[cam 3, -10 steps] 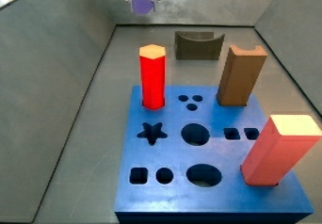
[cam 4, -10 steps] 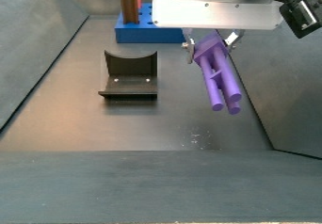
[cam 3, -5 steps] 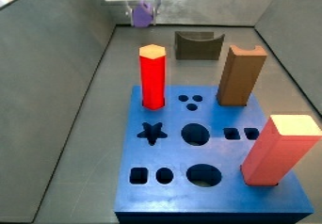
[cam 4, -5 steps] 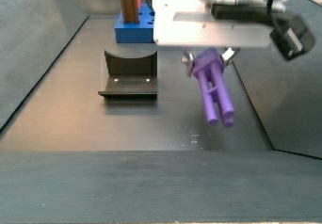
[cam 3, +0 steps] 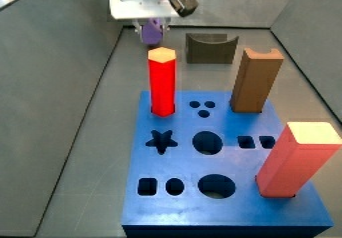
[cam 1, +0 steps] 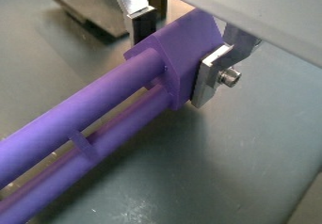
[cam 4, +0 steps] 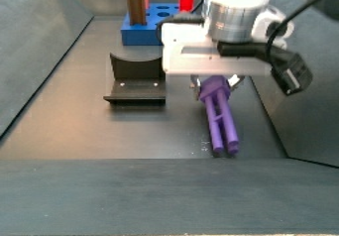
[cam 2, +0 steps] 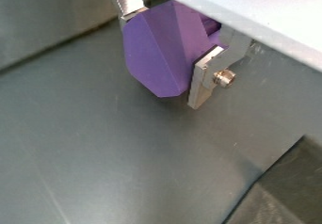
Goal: Pick up the 3 prong object. Move up. Rotate the 3 prong object. Place the 3 prong object on the fixture. Regrasp the 3 prong object. Move to above the board. Insert the 3 prong object.
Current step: Rotate the 3 prong object.
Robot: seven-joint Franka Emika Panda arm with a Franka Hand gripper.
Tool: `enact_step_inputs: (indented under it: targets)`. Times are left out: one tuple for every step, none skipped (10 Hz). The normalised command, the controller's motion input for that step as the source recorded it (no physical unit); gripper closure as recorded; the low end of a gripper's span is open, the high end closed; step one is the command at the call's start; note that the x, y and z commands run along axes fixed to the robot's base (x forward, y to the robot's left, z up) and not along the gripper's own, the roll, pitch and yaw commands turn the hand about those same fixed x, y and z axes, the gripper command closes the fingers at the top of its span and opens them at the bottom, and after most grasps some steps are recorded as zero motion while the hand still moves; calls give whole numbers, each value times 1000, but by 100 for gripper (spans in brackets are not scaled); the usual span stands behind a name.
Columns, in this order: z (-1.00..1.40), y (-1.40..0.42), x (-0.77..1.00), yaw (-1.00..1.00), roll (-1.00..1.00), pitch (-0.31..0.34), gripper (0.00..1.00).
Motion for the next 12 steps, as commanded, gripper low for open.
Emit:
enact_step_inputs:
  targets:
    - [-275,20,38,-21,105,11,100]
    - [0,0,0,0,0,0,0]
    - [1000,0,0,0,0,0,0]
    - [1000,-3,-7,0,-6,14,0]
    - [1000,-4,-12,1,-16,26,0]
    - [1000,-4,-13,2,-29,39,0]
    - [1000,-6,-14,6,-47,49,0]
    - [1000,-9,-16,9,-59,50,0]
    - [1000,-7,-15,9,-66,46,0]
    - [926,-10,-28,12,-83,38,0]
    - [775,-8,-30,13,-92,31,0]
    - [626,-8,-27,12,-101,27,0]
